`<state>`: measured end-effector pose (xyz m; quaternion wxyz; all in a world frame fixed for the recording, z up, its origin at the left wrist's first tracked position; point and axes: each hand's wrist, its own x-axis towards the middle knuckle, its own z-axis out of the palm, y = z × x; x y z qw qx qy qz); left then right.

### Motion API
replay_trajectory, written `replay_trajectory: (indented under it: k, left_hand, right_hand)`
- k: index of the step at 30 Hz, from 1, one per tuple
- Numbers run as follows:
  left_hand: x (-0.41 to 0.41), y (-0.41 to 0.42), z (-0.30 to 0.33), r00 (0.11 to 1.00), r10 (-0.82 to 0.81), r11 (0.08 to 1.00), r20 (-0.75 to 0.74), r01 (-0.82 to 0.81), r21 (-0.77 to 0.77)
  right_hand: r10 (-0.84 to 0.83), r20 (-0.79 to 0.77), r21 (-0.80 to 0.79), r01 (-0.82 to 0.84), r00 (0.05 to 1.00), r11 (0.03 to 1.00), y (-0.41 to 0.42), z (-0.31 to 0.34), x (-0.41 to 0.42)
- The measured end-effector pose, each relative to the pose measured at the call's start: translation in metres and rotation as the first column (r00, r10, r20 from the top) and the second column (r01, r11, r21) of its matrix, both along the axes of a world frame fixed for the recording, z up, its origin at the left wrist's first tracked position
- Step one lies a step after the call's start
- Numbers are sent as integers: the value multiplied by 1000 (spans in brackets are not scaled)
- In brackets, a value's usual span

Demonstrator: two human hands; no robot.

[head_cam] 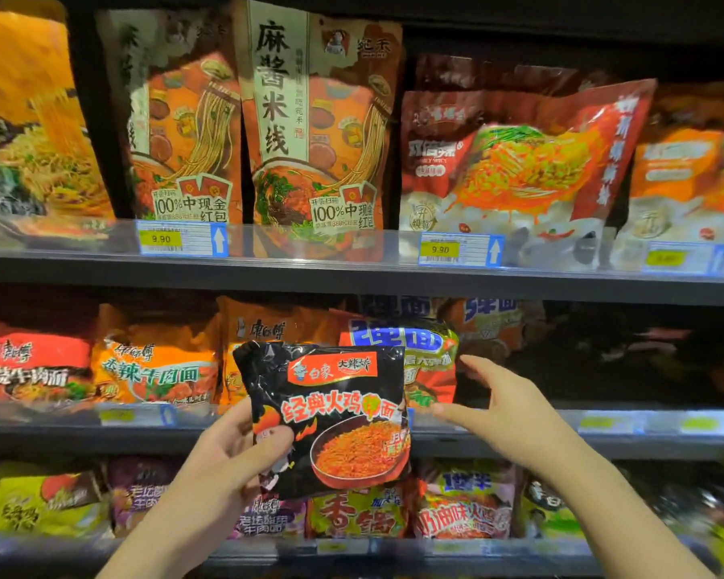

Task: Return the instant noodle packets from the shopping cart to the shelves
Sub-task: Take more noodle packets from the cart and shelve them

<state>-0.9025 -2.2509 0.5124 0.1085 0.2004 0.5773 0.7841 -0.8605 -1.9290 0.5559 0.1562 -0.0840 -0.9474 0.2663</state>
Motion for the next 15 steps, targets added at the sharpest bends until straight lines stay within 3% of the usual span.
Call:
replay_trajectory:
  k: [5, 15]
  left_hand:
    - [0, 41, 4, 996, -86, 996, -27, 85, -39]
    - [27, 178, 5, 974, -221, 975, -45, 221, -9]
  right_hand:
    - [98, -1, -83, -98, 995, 992, 22, 6, 40]
    - [76, 84, -207, -57, 994, 977, 140, -6, 106]
